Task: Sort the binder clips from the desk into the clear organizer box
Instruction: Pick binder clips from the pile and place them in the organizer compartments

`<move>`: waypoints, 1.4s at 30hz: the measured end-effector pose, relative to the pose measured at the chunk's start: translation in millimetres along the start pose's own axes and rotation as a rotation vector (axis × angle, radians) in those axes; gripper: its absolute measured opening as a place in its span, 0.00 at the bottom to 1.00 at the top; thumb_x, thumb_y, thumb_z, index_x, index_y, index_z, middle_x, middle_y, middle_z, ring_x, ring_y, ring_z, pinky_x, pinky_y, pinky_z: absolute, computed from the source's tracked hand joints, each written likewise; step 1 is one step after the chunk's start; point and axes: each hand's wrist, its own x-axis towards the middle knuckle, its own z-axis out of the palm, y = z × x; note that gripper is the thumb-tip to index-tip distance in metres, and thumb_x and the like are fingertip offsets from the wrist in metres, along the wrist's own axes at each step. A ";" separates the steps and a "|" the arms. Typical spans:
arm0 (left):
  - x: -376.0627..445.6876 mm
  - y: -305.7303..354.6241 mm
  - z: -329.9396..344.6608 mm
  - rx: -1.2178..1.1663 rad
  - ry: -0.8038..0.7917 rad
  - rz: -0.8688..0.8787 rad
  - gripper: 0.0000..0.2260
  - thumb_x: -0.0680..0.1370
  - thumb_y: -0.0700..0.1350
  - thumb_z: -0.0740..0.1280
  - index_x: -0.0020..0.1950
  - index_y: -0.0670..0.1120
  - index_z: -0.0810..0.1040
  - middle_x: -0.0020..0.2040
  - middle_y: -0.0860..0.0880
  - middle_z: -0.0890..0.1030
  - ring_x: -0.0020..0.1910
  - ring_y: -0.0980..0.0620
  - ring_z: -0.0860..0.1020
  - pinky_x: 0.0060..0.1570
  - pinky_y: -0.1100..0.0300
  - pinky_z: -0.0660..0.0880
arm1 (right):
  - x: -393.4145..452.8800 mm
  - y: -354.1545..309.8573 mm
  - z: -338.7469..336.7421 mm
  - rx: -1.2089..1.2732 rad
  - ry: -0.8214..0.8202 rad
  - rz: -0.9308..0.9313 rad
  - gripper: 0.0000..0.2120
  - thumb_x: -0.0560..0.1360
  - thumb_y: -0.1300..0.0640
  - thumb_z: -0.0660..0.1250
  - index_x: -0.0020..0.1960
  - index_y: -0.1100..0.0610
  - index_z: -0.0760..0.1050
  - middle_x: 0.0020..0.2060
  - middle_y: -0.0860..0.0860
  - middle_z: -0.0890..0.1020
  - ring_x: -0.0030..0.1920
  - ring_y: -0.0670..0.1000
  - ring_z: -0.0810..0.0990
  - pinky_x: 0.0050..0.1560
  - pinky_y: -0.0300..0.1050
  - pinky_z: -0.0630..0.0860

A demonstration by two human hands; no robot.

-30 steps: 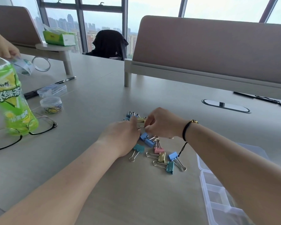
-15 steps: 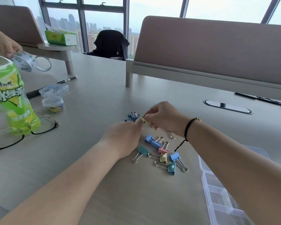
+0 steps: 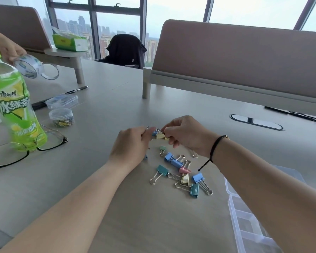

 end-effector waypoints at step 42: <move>5.3 -8.9 -31.2 -0.035 -0.382 -0.249 0.09 0.72 0.55 0.75 0.41 0.50 0.83 0.34 0.53 0.77 0.31 0.55 0.72 0.30 0.61 0.65 | 11.3 -4.6 10.9 -0.428 -0.041 -0.097 0.09 0.70 0.57 0.75 0.49 0.55 0.81 0.37 0.56 0.86 0.28 0.47 0.78 0.31 0.37 0.75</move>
